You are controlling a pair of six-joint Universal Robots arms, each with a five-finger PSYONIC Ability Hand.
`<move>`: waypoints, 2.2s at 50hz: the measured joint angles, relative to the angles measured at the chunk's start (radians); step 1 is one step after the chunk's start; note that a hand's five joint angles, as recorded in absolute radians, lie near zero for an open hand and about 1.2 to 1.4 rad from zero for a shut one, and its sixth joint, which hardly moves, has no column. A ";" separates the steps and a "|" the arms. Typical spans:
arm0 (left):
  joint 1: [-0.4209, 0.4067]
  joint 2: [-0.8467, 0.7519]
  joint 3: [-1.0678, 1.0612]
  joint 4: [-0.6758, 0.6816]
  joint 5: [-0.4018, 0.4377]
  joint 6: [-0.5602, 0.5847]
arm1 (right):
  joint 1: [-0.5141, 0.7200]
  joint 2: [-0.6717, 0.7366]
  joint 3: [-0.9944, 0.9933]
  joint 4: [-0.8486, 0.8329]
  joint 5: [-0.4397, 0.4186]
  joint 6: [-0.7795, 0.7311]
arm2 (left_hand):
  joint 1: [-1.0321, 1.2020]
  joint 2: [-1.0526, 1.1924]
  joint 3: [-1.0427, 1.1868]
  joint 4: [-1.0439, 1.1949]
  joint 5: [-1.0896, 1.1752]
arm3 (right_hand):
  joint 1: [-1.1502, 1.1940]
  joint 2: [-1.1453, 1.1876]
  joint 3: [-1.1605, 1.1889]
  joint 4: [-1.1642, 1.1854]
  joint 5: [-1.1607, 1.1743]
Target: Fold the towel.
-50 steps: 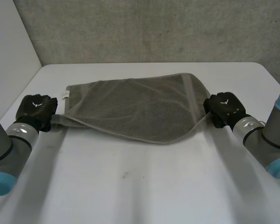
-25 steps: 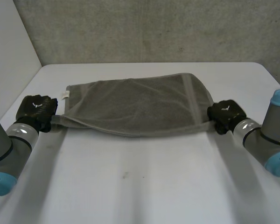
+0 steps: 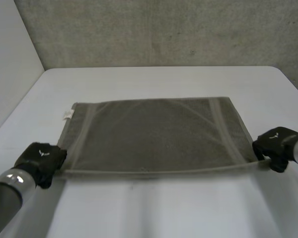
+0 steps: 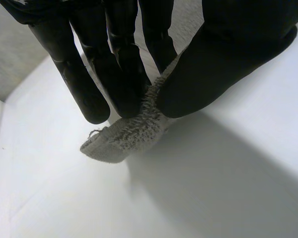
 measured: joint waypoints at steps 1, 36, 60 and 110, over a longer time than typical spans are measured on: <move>0.000 0.000 0.000 0.000 0.000 0.000 | 0.000 0.000 0.000 0.000 0.000 0.000 | 0.000 0.000 0.000 0.000 0.000 | 0.000 0.000 0.000 0.000 0.000; -0.034 -0.408 0.536 0.057 0.132 0.051 | 0.124 0.330 -0.427 -0.315 0.088 0.177 | 0.000 0.000 0.000 0.000 0.000 | 0.006 0.001 0.001 0.000 0.003; -0.112 -0.776 1.038 0.132 -0.024 -0.072 | 0.183 0.567 -0.654 -0.641 0.265 0.182 | -0.868 -0.914 -0.906 -0.908 -0.867 | -1.149 -0.959 -0.971 -0.958 -0.919; -0.088 -0.121 0.126 0.321 -0.013 -0.209 | 0.042 0.267 -0.011 -0.666 0.018 0.261 | -0.990 -1.051 -1.049 -1.050 -0.992 | -0.031 -0.010 -0.006 -0.009 -0.028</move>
